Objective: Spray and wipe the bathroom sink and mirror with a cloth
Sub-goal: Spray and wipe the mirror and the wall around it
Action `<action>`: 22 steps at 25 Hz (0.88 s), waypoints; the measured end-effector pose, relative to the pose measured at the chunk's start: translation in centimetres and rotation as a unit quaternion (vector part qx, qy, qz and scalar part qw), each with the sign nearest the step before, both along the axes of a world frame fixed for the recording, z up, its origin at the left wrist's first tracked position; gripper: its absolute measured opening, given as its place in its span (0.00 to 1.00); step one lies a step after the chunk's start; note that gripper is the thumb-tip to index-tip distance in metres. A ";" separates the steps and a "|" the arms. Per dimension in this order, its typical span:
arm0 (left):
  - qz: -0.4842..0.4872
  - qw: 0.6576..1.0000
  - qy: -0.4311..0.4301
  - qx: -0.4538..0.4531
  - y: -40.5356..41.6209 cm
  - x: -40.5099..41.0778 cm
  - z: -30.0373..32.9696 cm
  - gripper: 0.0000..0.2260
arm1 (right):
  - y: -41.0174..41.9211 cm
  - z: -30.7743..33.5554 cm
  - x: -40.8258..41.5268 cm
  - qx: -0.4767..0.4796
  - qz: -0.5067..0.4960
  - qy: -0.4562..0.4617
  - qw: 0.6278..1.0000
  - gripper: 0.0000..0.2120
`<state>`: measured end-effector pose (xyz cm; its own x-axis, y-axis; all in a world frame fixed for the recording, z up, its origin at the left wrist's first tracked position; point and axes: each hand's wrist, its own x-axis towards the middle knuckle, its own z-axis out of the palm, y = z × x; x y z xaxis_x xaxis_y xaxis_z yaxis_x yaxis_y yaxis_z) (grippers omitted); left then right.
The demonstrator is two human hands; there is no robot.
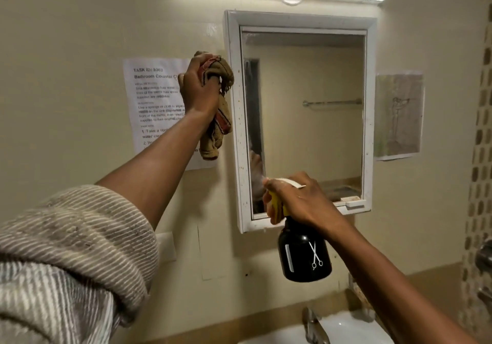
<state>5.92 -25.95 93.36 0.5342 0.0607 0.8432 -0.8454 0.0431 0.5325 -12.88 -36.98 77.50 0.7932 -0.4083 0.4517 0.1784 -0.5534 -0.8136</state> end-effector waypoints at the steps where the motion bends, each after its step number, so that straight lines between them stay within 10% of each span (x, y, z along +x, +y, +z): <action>1: -0.003 1.000 -0.001 0.005 -0.1 0.0 -0.5 0.19 | 0.2 -1.1 -0.3 0.005 -0.006 0.007 1.000 0.18; 12: -0.029 0.997 0.047 -0.050 -1.0 -1.6 3.8 0.19 | 0.2 -0.9 -1.2 0.038 0.014 -0.054 0.998 0.20; 22: 0.159 0.958 -0.094 0.219 -5.9 1.1 10.7 0.28 | -1.5 4.2 -1.7 0.007 0.062 -0.158 0.986 0.18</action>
